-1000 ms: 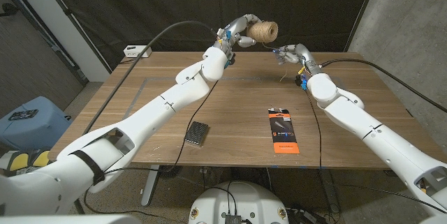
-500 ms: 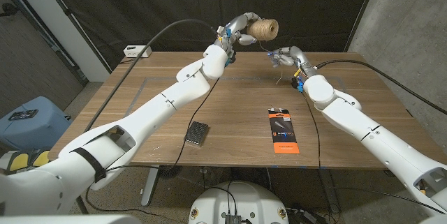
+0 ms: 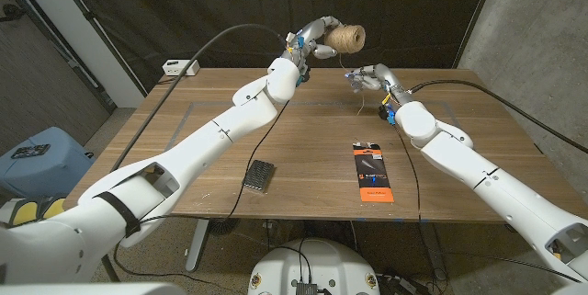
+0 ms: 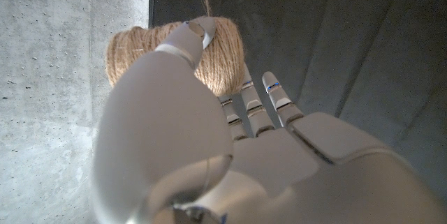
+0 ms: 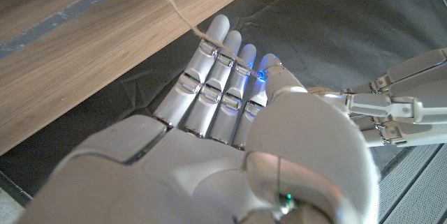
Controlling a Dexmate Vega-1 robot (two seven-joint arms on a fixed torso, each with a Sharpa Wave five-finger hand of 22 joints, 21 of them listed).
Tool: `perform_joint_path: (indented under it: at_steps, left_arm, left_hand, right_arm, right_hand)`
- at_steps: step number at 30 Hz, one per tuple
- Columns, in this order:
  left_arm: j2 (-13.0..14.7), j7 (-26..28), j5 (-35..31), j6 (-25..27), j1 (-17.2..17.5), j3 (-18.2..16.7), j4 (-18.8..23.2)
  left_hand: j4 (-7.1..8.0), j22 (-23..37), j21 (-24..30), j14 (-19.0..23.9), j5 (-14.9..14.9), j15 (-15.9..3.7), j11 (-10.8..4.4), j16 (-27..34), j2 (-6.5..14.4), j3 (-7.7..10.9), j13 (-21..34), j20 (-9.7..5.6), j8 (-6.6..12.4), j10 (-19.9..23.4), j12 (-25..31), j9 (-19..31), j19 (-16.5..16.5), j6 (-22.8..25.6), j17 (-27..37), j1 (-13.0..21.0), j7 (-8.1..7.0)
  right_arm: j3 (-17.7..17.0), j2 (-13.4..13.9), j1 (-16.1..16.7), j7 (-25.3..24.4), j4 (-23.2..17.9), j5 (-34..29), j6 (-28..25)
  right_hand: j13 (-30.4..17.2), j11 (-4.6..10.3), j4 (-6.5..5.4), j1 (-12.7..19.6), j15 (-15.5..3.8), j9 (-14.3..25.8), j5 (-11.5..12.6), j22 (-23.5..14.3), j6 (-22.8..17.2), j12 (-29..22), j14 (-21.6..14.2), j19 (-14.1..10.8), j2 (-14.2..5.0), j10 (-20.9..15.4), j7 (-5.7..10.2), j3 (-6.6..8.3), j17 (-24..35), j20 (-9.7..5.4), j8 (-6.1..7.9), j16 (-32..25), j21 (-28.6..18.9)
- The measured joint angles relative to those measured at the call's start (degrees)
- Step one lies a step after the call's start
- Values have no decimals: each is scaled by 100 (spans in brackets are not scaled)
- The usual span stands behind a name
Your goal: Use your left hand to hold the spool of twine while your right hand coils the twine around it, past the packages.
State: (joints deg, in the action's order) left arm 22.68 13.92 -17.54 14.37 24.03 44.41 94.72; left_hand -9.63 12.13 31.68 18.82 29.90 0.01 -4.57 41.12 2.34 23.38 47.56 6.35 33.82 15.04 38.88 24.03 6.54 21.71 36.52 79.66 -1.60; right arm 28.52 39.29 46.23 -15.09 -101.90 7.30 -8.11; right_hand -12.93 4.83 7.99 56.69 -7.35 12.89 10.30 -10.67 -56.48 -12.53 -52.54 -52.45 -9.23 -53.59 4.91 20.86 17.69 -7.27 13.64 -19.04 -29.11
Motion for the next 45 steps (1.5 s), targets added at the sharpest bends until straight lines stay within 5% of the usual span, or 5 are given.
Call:
perform_joint_path:
  at_steps: [27, 33, 45]
  left_arm:
    - [123, -83, 51, 76, -11, 9, 82]
    - [151, -115, 84, 64, -4, -13, 85]
    - [222, -176, 123, 14, -1, -48, 84]
  left_hand:
    - [-1, 0, 54, -10, 44, 10, 0, 21, -17, 1, 0, 0, -65, 0, -19, 0, 0, -1, -1, -17, 1]
    - [-1, -1, 54, -10, 44, 10, 31, 21, -24, 1, 1, 0, -79, -31, -22, 0, 0, -10, -1, -24, 10]
    - [-1, -1, 54, -9, 43, 10, 31, 20, -32, 1, 3, 0, -111, -31, -40, 0, 0, -10, 0, -32, 10]
  right_arm:
    - [-44, 103, 276, 53, -456, -50, -53]
    - [-15, 107, 285, 128, -499, -23, -86]
    - [32, 219, 328, 433, -604, 106, -44]
  right_hand:
    - [0, 0, 30, 1, 0, 3, -39, 0, 35, 45, 0, 53, 2, 41, -33, -33, -1, 9, -16, 63, -35]
    - [0, -68, 30, -92, 41, 5, -39, 0, 235, 89, 83, 68, 230, 171, -89, -225, 55, 25, -106, 63, -35]
    - [0, -503, -101, -604, 175, 6, -39, 30, 971, 195, 610, 278, 666, 750, -369, -731, 187, 92, -265, 107, -12]
